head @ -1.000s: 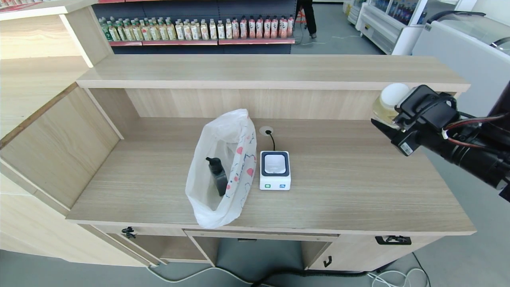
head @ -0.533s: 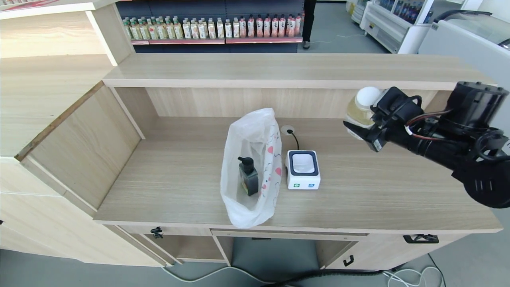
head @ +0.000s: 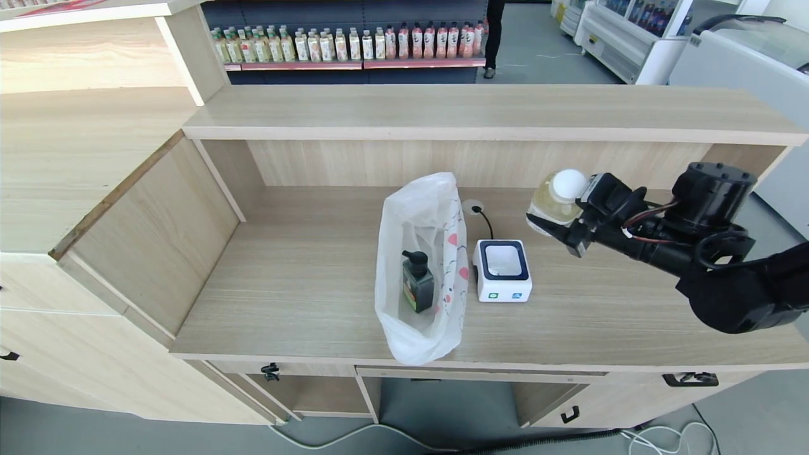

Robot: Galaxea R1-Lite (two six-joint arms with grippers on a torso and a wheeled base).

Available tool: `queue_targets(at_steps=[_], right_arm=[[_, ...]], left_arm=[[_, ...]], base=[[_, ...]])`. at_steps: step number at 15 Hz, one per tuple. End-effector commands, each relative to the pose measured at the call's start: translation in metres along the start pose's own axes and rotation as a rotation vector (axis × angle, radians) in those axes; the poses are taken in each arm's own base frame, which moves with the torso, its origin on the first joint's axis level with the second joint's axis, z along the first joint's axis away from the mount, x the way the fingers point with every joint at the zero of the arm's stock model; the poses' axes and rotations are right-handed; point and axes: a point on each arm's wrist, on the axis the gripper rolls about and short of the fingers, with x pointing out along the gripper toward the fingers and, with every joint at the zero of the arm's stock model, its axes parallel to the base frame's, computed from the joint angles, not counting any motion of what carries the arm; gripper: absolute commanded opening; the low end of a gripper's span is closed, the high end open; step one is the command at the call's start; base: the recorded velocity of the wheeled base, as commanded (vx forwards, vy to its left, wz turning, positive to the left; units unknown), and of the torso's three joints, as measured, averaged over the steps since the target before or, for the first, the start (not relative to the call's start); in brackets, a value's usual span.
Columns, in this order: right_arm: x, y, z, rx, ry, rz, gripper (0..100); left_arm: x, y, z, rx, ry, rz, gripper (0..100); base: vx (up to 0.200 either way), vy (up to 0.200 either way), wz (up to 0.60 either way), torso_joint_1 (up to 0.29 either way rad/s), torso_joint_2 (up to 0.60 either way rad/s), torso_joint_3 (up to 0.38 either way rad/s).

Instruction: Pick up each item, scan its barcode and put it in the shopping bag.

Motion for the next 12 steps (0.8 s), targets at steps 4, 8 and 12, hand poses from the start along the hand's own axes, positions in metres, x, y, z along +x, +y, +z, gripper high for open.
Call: queue_targets(at_steps=[4,8,12], right_arm=[[0.008,0.021,-0.036,0.044,0.039,0.067,0],[0.014,0.029,-0.048,0.042,0.013,0.081,0],[0.020,0.034,-0.057,0.048,0.003,0.097,0]], left_arm=[[0.000,0.000,0.000,0.002,0.001,0.000,100],[0.000,0.000,0.000,0.002,-0.001,0.000,100],[0.000,0.000,0.000,0.002,-0.001,0.000,100]], base=[[0.000,0.000,0.00,0.000,0.00,0.000],[0.000,0.000,0.00,0.000,0.00,0.000],[0.000,0.000,0.00,0.000,0.00,0.000]])
